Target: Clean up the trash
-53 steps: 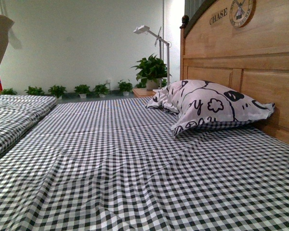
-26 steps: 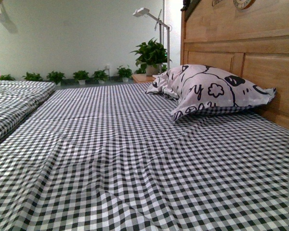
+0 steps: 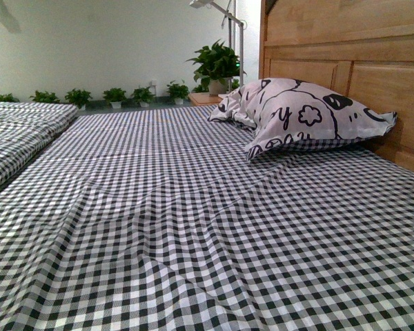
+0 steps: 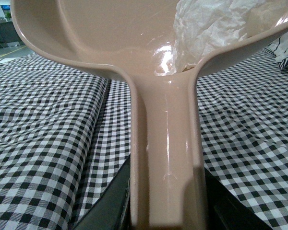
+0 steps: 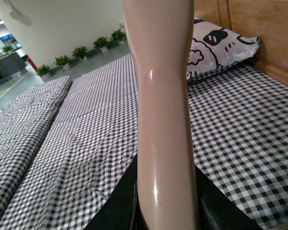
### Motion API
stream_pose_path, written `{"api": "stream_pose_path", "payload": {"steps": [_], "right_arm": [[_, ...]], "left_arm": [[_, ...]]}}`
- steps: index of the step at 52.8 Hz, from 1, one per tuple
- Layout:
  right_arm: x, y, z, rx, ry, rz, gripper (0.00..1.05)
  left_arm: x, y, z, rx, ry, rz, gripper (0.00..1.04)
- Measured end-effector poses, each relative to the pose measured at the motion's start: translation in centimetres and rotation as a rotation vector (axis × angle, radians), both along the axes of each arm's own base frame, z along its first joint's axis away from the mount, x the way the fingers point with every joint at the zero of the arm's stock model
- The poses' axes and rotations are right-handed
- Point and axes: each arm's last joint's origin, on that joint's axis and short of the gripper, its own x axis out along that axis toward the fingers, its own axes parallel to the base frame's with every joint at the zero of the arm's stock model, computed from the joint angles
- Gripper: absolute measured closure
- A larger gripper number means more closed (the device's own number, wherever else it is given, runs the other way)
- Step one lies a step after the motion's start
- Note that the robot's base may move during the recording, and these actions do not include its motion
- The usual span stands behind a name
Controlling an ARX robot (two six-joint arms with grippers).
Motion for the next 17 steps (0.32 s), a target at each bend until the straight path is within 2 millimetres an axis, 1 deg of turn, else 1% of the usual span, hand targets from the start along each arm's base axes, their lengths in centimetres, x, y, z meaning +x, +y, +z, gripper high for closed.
{"api": "stream_pose_path", "payload": {"steps": [17], "right_arm": [[0.0, 0.0, 0.0, 0.0, 0.0, 0.0, 0.85]], "left_arm": [[0.0, 0.0, 0.0, 0.0, 0.0, 0.0, 0.79]]}}
